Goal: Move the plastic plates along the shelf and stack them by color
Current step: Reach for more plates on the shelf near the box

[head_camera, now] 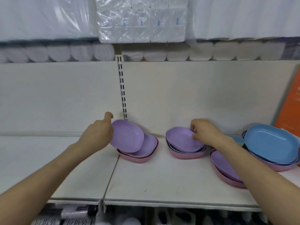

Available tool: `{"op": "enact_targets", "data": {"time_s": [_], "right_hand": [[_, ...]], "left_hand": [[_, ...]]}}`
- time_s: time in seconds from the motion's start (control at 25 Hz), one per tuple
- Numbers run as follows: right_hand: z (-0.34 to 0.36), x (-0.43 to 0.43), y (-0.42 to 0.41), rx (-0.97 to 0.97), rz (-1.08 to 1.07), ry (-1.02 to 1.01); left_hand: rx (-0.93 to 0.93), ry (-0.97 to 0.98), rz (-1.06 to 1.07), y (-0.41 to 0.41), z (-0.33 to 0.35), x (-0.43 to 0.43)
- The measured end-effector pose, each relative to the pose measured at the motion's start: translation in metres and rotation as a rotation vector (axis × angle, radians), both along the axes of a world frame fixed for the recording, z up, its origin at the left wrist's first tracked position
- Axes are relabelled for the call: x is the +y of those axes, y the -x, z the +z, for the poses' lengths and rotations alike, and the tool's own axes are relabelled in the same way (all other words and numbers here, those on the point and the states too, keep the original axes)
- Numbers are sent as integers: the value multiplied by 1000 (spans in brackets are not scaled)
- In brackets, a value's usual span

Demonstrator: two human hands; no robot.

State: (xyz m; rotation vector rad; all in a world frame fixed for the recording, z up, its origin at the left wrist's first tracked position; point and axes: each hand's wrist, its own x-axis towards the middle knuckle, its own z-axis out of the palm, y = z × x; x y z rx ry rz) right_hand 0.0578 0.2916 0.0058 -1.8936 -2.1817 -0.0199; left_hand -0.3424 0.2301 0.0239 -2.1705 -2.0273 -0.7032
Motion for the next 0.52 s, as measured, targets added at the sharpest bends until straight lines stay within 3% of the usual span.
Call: {"op": "enact_targets", "data": {"time_s": [0.2, 0.52], "right_hand": [[-5, 10, -4, -34, -24, -13], [5, -13, -5, 97, 42, -198]], "left_hand": [[-254, 65, 93, 8, 4, -27], [-352, 62, 103, 3, -5, -51]]}}
